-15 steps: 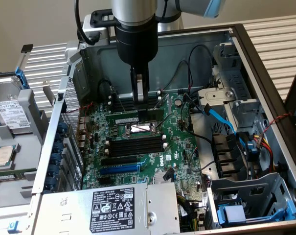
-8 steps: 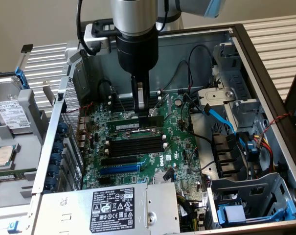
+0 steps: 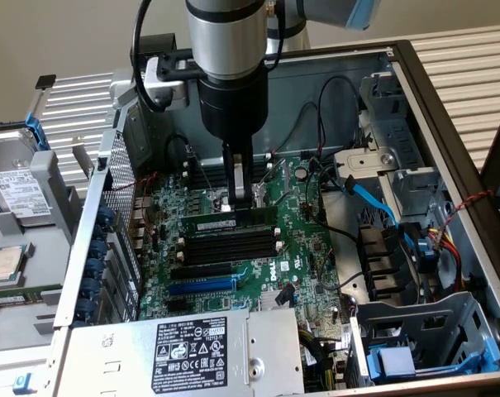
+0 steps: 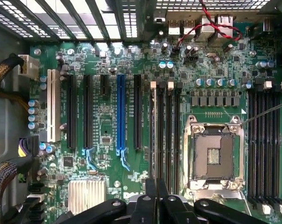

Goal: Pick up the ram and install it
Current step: 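Insert the ram into the slot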

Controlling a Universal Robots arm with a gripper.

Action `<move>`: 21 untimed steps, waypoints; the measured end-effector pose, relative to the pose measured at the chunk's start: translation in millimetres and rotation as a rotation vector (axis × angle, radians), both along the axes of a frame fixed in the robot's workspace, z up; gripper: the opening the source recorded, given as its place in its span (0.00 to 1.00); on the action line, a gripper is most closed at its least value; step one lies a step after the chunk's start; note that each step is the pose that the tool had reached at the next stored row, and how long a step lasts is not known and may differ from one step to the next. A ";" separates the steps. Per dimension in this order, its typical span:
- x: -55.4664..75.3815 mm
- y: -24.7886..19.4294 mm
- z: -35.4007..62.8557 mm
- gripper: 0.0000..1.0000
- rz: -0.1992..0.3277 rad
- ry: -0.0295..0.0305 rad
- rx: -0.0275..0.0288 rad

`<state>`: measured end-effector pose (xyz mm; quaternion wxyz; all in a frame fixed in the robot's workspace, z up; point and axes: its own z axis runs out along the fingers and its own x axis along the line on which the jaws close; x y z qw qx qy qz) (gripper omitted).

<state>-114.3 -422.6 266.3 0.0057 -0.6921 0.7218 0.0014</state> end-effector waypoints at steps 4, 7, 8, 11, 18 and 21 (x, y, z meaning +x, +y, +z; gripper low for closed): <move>-1.3 0.2 -4.5 0.12 0.000 -0.0024 -0.0024; -1.5 0.8 -7.9 0.12 0.001 -0.0027 -0.0100; -1.4 1.5 -8.4 0.12 0.001 -0.0027 -0.0144; -1.4 2.6 -9.2 0.12 0.002 -0.0028 -0.0240; -1.5 2.6 -13.1 0.12 0.003 -0.0023 -0.0218; -1.5 2.6 -14.9 0.12 0.003 0.0022 -0.0202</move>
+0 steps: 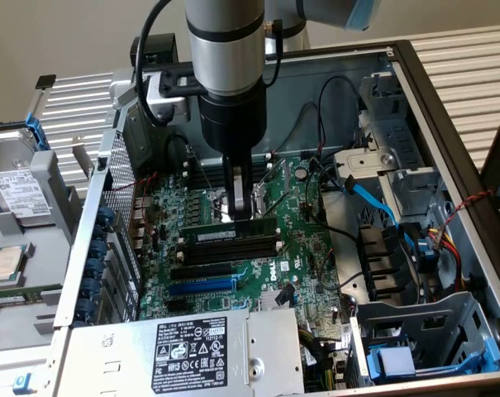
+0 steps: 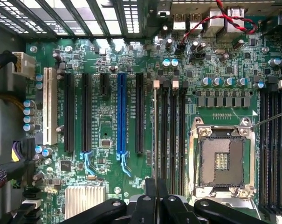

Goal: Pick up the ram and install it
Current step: 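Insert the ram into the slot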

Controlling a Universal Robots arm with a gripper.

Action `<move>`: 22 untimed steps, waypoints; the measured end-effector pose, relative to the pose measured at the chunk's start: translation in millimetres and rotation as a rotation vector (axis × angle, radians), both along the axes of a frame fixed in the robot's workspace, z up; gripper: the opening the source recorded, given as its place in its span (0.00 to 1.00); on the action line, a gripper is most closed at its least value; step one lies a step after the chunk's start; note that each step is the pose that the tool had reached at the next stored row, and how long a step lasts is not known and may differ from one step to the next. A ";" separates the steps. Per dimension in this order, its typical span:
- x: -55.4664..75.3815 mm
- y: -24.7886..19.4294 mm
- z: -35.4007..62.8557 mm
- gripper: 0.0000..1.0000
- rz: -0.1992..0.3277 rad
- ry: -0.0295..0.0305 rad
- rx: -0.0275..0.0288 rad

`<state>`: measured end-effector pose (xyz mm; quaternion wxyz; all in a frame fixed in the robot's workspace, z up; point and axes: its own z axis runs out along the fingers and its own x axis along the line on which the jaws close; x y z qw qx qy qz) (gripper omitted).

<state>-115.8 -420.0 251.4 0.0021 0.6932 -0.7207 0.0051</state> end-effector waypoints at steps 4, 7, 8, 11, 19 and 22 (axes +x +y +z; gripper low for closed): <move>0.0 -0.1 -0.2 0.12 0.000 0.0021 0.0005; 0.0 -0.1 -0.5 0.12 0.000 0.0020 0.0008; 0.0 -0.1 -0.6 0.12 0.000 0.0021 0.0020; 0.0 -0.8 -0.9 0.12 0.000 0.0062 0.0068; 1.1 -5.0 -1.7 0.12 -0.001 0.0177 0.0294; 1.3 -4.8 -2.3 0.12 -0.001 0.0207 0.0289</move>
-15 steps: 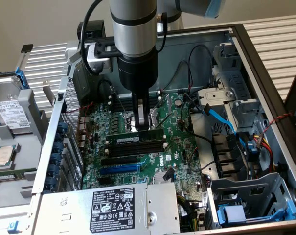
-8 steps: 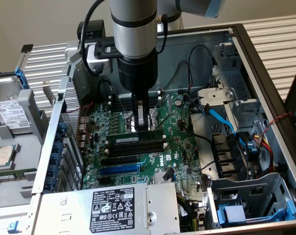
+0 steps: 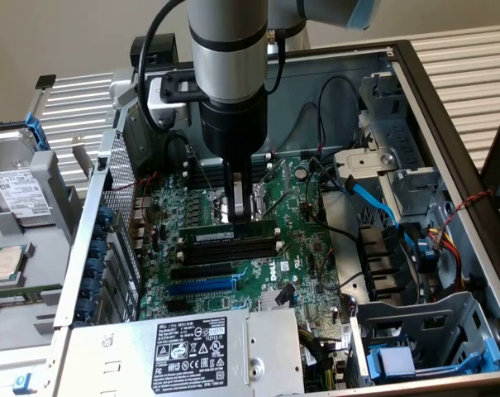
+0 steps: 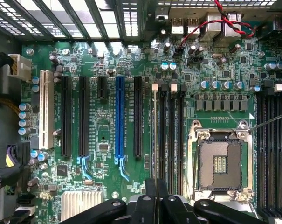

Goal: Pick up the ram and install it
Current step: 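Insert the ram into the slot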

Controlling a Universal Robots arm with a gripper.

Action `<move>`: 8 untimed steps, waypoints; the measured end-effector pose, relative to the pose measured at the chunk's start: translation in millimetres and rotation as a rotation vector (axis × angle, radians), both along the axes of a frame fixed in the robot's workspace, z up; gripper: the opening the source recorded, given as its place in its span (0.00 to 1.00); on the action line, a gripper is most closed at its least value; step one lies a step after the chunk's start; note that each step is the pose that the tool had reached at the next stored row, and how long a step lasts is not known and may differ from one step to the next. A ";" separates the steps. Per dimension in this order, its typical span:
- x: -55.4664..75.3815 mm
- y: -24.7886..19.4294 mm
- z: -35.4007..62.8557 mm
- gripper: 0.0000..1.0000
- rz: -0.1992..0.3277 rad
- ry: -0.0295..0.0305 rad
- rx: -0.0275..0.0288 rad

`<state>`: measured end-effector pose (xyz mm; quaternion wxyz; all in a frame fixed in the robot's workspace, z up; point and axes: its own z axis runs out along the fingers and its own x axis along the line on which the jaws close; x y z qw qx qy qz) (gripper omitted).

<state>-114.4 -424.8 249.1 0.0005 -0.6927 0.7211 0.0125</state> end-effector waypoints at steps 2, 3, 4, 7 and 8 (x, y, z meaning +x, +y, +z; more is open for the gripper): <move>0.0 0.5 -0.6 0.12 0.000 0.0004 -0.0011; 0.0 0.8 -0.9 0.12 0.000 0.0004 -0.0016; 0.0 1.1 -1.1 0.12 0.000 0.0005 -0.0031; 0.0 1.6 -1.4 0.12 0.000 0.0006 -0.0070; 0.1 1.6 -1.4 0.12 0.000 0.0005 -0.0071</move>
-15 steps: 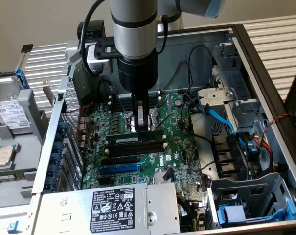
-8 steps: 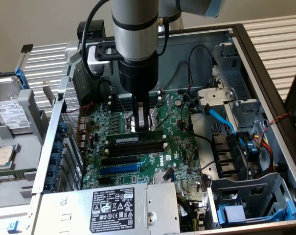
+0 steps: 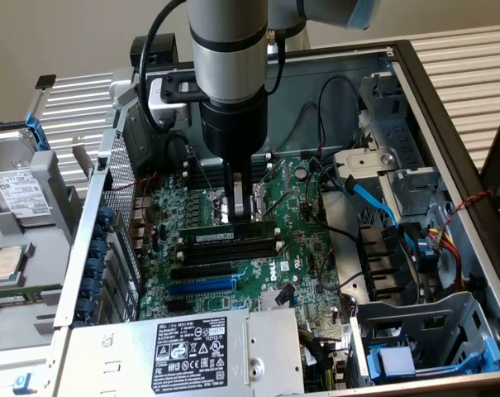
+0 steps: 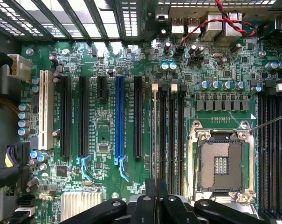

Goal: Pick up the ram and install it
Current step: 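Insert the ram into the slot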

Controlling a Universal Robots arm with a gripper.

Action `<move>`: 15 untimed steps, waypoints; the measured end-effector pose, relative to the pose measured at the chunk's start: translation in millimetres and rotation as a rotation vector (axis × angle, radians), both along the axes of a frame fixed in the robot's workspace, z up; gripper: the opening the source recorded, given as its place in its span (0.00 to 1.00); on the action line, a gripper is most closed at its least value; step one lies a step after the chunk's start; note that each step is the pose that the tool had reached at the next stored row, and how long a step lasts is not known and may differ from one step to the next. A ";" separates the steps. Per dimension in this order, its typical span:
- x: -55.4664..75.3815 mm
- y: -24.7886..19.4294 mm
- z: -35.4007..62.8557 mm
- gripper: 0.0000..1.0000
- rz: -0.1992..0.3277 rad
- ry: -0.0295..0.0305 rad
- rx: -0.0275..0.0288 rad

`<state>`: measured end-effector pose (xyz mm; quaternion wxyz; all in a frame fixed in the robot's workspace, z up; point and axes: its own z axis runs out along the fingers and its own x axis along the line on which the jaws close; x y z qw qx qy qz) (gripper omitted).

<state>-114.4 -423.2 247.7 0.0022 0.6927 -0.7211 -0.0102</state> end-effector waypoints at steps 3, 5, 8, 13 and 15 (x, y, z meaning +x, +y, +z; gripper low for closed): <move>0.0 0.2 -0.1 0.12 0.000 -0.0001 -0.0005; -0.1 0.7 -0.5 0.12 0.000 -0.0001 -0.0005; 0.0 1.2 -1.8 0.12 0.000 -0.0006 -0.0024; -0.1 1.4 -5.2 0.12 0.000 -0.0020 -0.0097; -0.2 1.4 -6.2 0.12 0.000 -0.0023 -0.0135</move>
